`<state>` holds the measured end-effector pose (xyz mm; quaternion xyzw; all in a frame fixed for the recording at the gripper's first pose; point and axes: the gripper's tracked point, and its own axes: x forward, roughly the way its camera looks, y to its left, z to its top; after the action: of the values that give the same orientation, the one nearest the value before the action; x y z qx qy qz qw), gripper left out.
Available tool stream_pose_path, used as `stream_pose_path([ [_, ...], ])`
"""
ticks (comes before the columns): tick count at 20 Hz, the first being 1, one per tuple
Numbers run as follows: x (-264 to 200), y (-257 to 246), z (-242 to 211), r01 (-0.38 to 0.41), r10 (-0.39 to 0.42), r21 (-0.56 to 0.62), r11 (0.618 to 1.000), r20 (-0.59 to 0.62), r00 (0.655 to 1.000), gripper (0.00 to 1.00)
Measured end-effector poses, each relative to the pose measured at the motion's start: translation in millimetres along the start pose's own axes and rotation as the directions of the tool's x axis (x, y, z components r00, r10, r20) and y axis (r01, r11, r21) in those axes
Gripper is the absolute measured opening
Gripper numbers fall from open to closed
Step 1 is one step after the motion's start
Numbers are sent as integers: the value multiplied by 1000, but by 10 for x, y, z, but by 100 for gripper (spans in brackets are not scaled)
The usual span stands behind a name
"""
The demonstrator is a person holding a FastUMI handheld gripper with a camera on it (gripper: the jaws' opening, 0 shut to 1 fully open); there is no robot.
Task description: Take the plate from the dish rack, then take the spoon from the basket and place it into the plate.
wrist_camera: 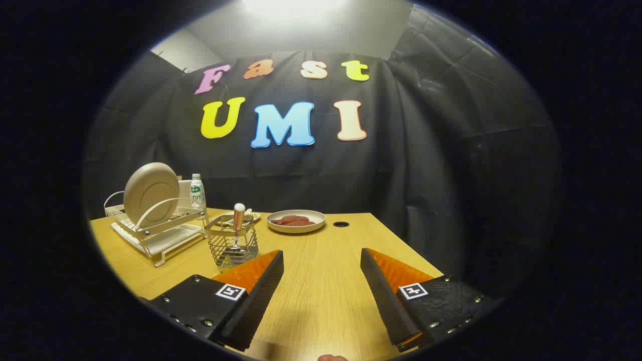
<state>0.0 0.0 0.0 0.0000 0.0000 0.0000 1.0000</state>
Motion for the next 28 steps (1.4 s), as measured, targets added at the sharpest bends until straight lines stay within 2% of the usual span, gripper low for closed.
stream_pose_path([
  [3,354,-31,87,4,-4,3,1000,-8,1000,96],
  [6,433,-56,463,31,-30,-26,999,22,999,96],
  [10,252,126,1113,38,-34,-92,995,47,998,96],
  [13,50,447,1672,33,-30,-53,998,65,997,96],
  [17,-117,944,2231,-17,21,-42,999,93,995,96],
  [28,-20,1728,2696,-75,76,-33,997,38,996,96],
])
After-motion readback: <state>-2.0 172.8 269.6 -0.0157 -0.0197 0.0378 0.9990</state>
